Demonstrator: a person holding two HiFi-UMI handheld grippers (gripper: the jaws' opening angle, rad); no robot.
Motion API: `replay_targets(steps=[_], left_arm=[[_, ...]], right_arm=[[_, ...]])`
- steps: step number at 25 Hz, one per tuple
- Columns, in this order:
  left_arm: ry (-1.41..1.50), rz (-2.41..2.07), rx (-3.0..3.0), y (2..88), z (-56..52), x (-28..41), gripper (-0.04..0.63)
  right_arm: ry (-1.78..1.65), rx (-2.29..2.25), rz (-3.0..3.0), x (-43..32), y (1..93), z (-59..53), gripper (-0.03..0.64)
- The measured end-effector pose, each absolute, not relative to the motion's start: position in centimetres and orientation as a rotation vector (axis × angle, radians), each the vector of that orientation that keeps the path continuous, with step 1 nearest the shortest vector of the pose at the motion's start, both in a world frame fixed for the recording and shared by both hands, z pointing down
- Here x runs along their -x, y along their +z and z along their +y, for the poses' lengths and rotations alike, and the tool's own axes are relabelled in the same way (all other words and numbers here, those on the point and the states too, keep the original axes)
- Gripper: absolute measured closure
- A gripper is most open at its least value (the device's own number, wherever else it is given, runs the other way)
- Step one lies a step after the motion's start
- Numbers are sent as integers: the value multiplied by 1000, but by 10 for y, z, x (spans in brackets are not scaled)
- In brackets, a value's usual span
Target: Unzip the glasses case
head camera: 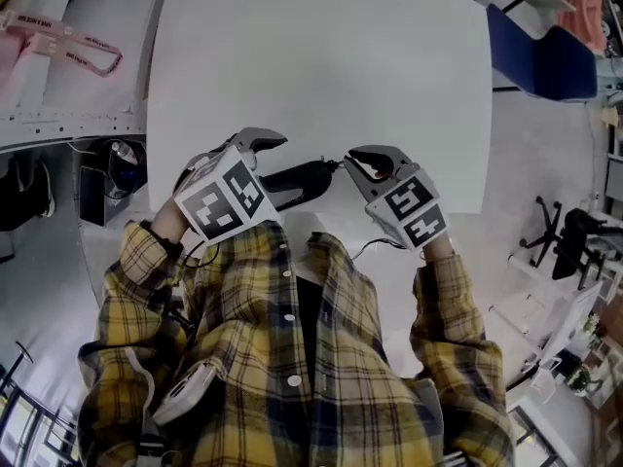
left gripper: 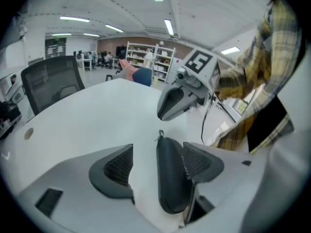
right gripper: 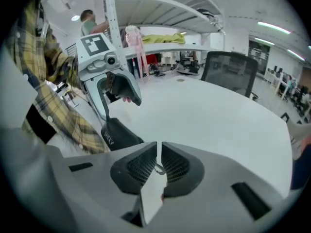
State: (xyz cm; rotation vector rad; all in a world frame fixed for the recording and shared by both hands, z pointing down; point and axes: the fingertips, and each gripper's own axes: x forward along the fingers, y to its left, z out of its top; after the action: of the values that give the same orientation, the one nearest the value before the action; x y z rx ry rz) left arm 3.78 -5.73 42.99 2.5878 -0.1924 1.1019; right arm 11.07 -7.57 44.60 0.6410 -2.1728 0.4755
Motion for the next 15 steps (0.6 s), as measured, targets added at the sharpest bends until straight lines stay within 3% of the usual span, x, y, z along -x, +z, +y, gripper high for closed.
replay_targets(steps=[3,8,15], left_arm=[[873,-321,-2609,380,-77,-43,264],[465,-526,-2615,298,-97,-47,375],[200,-717,-2625,222,-101,-47,563]], right_arm=[[520,-842,-2252,-110,406,-87,613],[534,-1178,-2370,-105,325,-103,614],[488,-1445,-2551,-99,227,-108,614]])
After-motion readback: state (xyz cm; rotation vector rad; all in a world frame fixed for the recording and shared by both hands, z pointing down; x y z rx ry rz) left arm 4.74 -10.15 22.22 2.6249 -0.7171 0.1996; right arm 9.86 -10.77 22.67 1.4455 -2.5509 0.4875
